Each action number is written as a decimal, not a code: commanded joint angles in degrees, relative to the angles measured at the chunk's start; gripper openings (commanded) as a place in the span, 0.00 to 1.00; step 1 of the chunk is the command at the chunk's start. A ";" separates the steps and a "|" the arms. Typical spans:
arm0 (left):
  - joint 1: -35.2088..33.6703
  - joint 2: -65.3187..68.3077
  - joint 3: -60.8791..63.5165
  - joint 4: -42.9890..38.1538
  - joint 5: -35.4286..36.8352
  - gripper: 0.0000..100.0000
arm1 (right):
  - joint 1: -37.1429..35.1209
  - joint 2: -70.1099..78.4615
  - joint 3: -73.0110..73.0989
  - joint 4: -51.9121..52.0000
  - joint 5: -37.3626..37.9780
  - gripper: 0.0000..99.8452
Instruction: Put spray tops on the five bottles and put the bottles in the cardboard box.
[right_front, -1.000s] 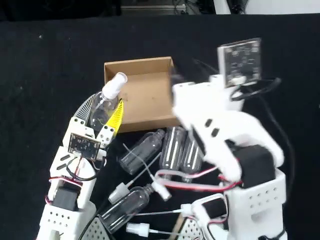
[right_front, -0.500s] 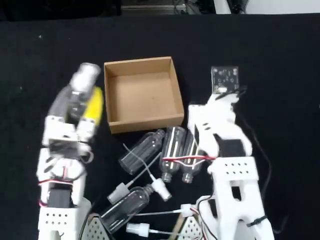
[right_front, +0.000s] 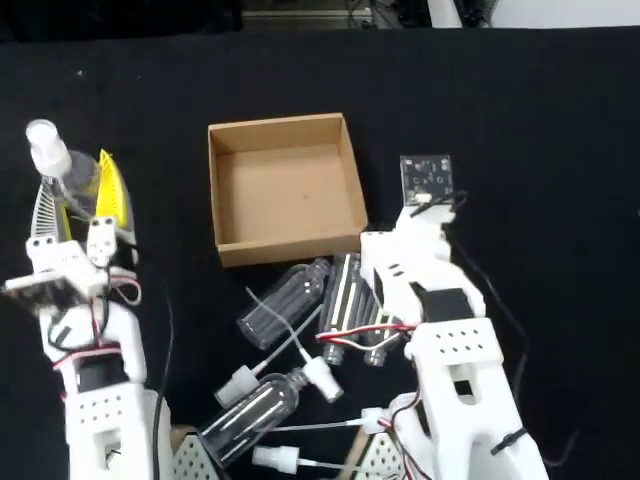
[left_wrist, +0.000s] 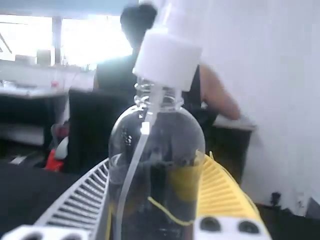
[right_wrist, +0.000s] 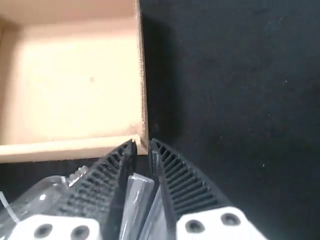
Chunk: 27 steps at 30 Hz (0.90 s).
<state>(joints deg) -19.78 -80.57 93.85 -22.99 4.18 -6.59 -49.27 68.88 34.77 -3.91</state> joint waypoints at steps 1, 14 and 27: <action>-4.44 19.96 -11.38 -6.68 -0.79 0.03 | -1.23 -1.45 -0.13 -1.85 -0.26 0.02; -16.48 54.68 -10.07 -35.34 -0.97 0.03 | -1.32 -1.36 0.57 -1.85 -0.18 0.02; -27.91 82.11 -14.90 -58.11 -0.97 0.03 | -1.32 -1.36 0.66 -1.85 -0.18 0.02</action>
<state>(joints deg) -45.36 -4.79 83.03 -73.19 3.65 -7.03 -49.27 70.02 34.77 -3.91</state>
